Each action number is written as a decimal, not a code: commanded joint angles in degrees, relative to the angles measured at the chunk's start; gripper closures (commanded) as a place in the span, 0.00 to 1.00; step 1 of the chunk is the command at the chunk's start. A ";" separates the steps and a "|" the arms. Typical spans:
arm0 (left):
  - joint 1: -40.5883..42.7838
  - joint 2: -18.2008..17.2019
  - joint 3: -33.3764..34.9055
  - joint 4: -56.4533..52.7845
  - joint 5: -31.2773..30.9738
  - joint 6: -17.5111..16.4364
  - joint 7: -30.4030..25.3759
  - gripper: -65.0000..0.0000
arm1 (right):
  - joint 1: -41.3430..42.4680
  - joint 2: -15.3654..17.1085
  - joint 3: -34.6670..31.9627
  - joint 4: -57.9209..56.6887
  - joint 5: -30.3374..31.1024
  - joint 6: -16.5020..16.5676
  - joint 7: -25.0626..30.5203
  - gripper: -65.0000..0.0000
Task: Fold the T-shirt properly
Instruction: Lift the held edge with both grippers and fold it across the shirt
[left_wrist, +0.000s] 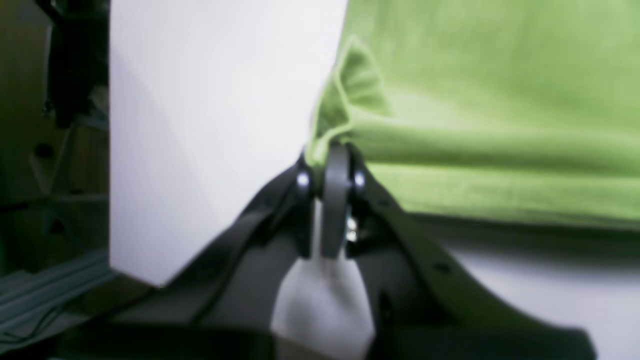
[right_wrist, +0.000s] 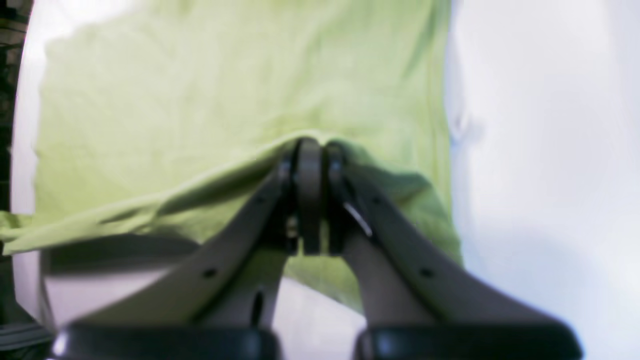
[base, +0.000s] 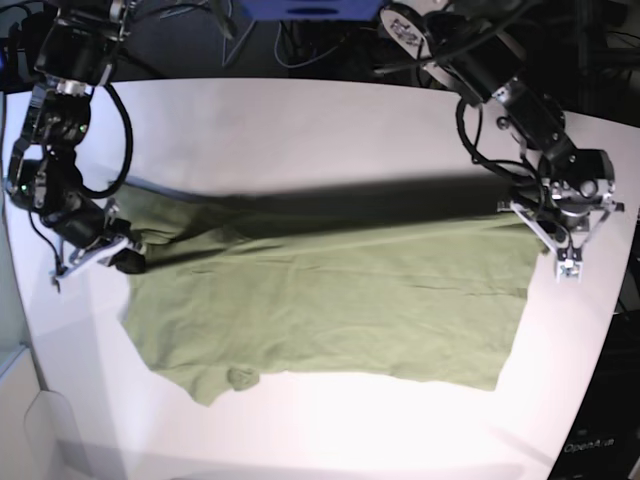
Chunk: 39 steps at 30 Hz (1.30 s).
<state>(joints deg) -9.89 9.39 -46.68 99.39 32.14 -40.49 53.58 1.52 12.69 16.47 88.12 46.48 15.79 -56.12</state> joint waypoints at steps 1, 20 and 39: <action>-1.58 -0.39 0.21 0.87 0.34 0.49 -0.70 0.97 | 1.51 1.07 0.01 0.81 0.42 -0.19 1.39 1.00; -6.33 -1.26 5.22 0.78 0.43 0.49 -1.32 0.97 | 7.67 0.72 -8.86 0.81 -13.56 -0.19 6.32 1.00; -10.81 -4.51 5.14 -9.59 0.25 0.49 -1.58 0.97 | 10.22 1.16 -9.04 -7.63 -17.07 0.25 12.82 1.00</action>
<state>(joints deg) -19.25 5.37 -41.78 89.14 32.38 -40.32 52.93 10.26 13.04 7.14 79.50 29.02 16.01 -44.99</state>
